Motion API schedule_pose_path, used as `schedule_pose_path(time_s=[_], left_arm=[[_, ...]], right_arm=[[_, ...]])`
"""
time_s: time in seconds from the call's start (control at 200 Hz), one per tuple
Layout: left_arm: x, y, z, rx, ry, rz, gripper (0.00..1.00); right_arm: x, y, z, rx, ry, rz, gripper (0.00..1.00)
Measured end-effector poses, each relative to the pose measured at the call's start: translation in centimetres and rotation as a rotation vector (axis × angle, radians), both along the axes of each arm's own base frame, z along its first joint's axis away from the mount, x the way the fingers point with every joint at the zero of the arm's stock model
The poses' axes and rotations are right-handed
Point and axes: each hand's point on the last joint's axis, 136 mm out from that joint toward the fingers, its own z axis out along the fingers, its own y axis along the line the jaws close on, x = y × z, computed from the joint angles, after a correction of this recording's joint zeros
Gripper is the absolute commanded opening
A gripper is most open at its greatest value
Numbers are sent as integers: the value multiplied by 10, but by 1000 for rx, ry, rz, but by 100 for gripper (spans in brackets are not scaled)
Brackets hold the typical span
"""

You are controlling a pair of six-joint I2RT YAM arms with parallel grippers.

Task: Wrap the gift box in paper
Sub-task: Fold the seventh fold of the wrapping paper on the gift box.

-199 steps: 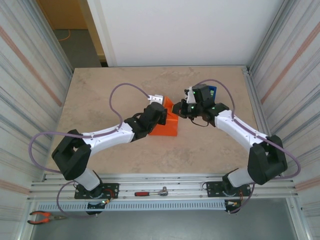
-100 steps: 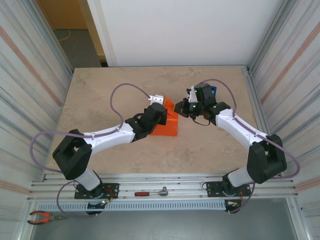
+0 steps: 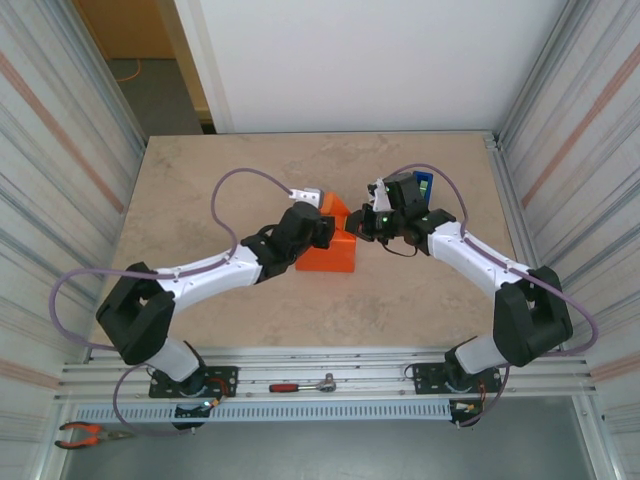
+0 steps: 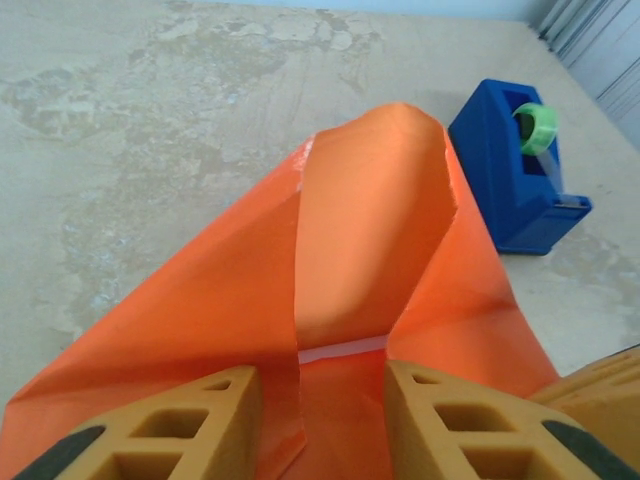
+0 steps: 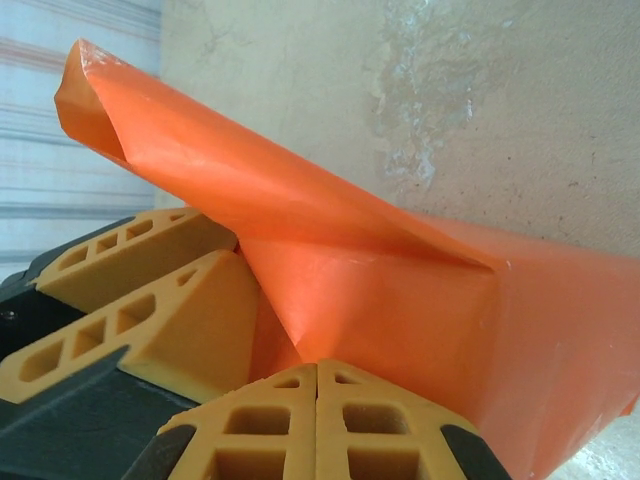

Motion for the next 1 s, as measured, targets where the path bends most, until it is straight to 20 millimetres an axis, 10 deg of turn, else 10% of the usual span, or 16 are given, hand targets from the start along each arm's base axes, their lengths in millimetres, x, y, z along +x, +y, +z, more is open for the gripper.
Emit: schedule_pose_path(time_s=[1.002], left_arm=[[9,-5,-3,18,-31,137,44]], right_arm=[[-1,1,-1,-30,-45,17,0]])
